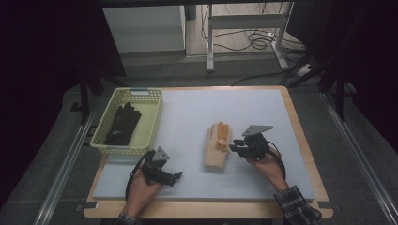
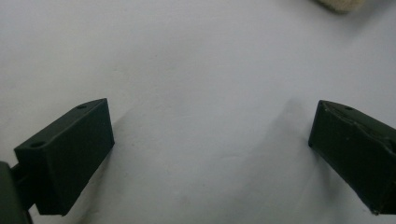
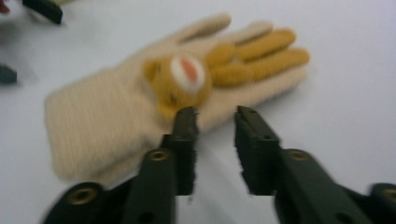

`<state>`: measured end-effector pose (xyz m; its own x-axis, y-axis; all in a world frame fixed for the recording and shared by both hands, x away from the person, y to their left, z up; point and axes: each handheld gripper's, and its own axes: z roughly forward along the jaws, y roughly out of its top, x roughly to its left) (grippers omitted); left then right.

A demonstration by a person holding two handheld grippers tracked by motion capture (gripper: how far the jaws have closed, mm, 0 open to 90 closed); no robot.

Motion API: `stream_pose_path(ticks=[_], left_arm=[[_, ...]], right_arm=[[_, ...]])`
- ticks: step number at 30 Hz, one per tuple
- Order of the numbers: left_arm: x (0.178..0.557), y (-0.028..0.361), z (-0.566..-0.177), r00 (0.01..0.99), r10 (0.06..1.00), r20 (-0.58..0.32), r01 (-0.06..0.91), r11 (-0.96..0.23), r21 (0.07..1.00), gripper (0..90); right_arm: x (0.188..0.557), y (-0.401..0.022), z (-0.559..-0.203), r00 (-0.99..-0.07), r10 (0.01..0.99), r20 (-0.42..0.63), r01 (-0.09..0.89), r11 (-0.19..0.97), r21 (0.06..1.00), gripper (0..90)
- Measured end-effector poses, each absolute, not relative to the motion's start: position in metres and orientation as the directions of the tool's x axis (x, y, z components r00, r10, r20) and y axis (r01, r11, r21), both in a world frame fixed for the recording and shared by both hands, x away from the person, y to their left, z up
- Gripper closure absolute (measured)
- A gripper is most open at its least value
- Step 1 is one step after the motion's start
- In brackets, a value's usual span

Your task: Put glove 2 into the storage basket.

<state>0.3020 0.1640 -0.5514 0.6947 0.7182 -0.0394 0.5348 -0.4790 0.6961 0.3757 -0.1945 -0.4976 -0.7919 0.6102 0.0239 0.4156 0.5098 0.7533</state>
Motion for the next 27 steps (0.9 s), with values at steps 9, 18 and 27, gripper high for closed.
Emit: stream_pose_path(ticks=[9,18,27], left_arm=[[0.302,0.164,-0.551,0.695,0.718,-0.039,0.535,-0.479,0.696,0.1],[0.302,0.164,-0.551,0.695,0.718,-0.039,0.535,-0.479,0.696,0.1],[0.302,0.164,-0.551,0.695,0.718,-0.039,0.535,-0.479,0.696,0.1]], right_arm=[[0.358,-0.186,-0.520,-0.833,0.551,0.060,0.414,0.548,0.727,88.7],[0.358,-0.161,-0.531,-0.850,0.523,0.066,0.401,0.560,0.725,88.3],[0.360,-0.131,-0.533,-0.864,0.503,0.039,0.368,0.576,0.729,86.2]])
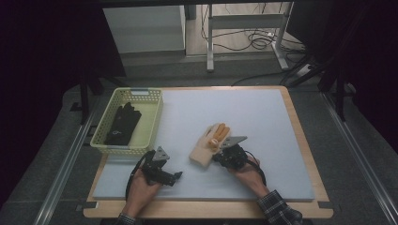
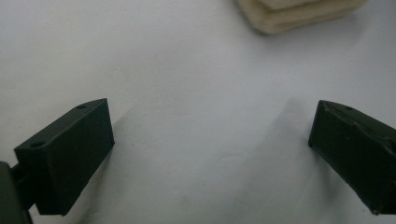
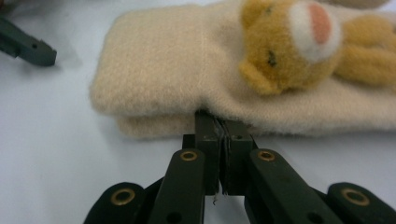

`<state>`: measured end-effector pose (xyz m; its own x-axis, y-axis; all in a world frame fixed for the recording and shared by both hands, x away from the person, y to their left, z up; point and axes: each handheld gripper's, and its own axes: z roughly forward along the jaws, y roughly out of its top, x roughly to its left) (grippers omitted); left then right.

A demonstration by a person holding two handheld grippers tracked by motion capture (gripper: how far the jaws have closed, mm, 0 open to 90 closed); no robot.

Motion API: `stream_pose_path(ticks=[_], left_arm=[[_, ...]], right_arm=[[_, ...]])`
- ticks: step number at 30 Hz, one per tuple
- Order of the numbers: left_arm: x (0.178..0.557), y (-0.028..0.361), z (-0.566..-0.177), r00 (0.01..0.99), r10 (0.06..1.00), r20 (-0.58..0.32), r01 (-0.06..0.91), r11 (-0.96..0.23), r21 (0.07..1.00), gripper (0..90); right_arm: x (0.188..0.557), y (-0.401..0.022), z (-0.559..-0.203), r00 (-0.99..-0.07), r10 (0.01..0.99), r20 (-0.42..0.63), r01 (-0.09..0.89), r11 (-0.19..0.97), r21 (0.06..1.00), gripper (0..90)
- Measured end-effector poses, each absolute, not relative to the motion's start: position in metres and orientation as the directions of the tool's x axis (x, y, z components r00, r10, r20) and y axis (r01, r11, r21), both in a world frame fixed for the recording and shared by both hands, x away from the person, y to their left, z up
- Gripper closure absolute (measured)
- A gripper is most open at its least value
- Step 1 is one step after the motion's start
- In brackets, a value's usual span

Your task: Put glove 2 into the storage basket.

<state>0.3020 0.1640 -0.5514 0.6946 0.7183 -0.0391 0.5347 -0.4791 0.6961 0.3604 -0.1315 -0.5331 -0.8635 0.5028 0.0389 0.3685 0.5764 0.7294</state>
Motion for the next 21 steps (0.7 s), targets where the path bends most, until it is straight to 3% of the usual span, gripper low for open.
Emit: stream_pose_path(ticks=[10,21], left_arm=[[0.302,0.164,-0.551,0.694,0.719,-0.040,0.535,-0.478,0.696,0.1],[0.302,0.164,-0.551,0.694,0.719,-0.040,0.536,-0.478,0.696,0.1]], right_arm=[[0.366,-0.110,-0.535,-0.864,0.503,0.024,0.356,0.576,0.736,83.3],[0.360,-0.136,-0.524,-0.837,0.548,-0.007,0.364,0.565,0.740,65.4]])
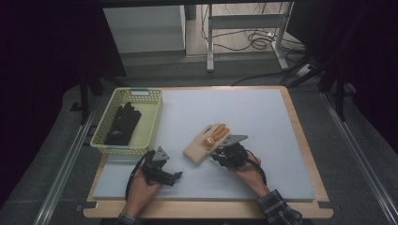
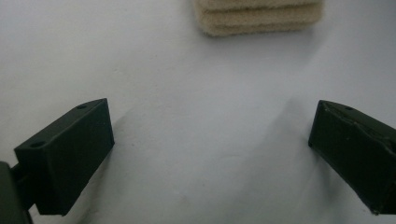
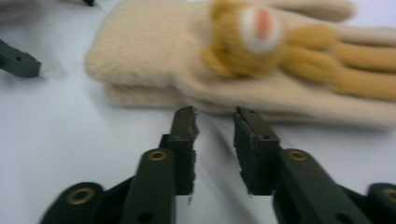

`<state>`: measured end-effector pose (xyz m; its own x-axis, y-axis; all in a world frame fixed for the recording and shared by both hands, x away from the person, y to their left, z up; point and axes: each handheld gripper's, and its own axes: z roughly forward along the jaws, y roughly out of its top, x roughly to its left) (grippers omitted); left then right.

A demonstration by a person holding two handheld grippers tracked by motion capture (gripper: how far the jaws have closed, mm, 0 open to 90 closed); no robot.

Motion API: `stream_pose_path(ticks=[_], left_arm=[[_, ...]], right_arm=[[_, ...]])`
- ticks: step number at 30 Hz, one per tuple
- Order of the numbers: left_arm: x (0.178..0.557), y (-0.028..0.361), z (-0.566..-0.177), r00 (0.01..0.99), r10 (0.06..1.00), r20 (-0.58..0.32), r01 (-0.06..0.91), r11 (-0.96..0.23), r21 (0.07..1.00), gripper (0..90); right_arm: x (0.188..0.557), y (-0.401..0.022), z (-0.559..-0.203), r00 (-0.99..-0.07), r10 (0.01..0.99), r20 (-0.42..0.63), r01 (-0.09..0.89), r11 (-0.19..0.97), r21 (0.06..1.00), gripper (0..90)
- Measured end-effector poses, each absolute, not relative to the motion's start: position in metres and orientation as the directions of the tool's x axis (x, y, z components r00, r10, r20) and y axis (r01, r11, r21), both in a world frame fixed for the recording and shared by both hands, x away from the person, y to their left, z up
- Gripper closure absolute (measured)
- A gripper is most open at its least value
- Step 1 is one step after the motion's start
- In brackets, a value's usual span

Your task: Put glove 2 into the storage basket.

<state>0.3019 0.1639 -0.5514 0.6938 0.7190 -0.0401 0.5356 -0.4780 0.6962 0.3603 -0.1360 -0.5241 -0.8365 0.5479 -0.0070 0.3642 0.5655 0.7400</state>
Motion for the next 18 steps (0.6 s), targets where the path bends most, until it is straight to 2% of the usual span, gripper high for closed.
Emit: stream_pose_path(ticks=[12,18], left_arm=[[0.302,0.164,-0.551,0.694,0.719,-0.040,0.535,-0.478,0.696,0.1],[0.302,0.164,-0.551,0.694,0.719,-0.040,0.535,-0.478,0.696,0.1]], right_arm=[[0.358,-0.186,-0.515,-0.764,0.644,-0.039,0.401,0.522,0.753,34.6],[0.355,-0.214,-0.515,-0.719,0.694,-0.044,0.429,0.493,0.757,25.5]])
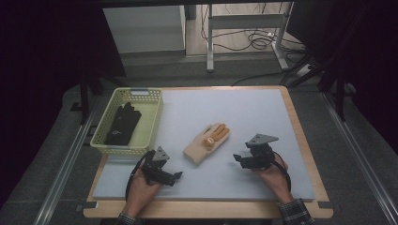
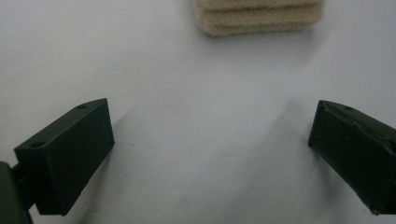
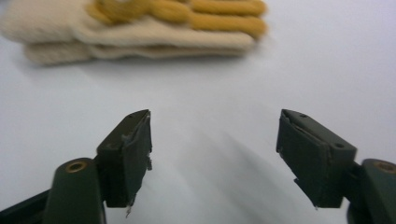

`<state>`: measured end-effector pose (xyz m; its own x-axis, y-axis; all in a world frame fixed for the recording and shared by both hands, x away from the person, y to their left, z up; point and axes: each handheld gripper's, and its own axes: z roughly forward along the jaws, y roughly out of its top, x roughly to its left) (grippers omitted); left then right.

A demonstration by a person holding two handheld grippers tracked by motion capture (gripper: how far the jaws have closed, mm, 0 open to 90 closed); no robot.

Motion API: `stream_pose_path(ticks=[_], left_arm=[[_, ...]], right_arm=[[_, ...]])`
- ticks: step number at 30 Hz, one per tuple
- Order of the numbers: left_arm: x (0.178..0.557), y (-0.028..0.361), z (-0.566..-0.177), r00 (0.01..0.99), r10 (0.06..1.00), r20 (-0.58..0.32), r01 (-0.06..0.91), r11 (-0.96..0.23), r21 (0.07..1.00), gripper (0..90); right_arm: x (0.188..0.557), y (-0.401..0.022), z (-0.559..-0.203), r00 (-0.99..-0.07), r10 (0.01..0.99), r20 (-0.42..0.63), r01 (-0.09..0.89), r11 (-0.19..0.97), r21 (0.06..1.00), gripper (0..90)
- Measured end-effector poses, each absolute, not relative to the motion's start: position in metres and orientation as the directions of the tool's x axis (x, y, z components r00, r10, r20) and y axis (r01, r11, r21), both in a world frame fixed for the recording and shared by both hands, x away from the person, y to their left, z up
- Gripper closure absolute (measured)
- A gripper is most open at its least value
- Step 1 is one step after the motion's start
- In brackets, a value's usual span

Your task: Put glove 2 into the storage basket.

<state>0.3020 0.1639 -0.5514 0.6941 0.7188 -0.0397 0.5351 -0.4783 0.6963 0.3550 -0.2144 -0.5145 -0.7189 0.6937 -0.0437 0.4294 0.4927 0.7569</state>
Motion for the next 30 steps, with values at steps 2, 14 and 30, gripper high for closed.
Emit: stream_pose_path(ticks=[2,14,30], left_arm=[[0.302,0.164,-0.551,0.694,0.719,-0.040,0.535,-0.479,0.696,0.1],[0.302,0.164,-0.551,0.694,0.718,-0.039,0.535,-0.479,0.696,0.1],[0.302,0.163,-0.551,0.698,0.715,-0.040,0.536,-0.484,0.692,0.0]], right_arm=[[0.353,-0.226,-0.516,-0.697,0.715,-0.047,0.442,0.480,0.758,23.2],[0.350,-0.259,-0.530,-0.637,0.770,-0.032,0.516,0.458,0.724,15.6],[0.349,-0.258,-0.531,-0.636,0.770,-0.052,0.508,0.469,0.722,14.7]])
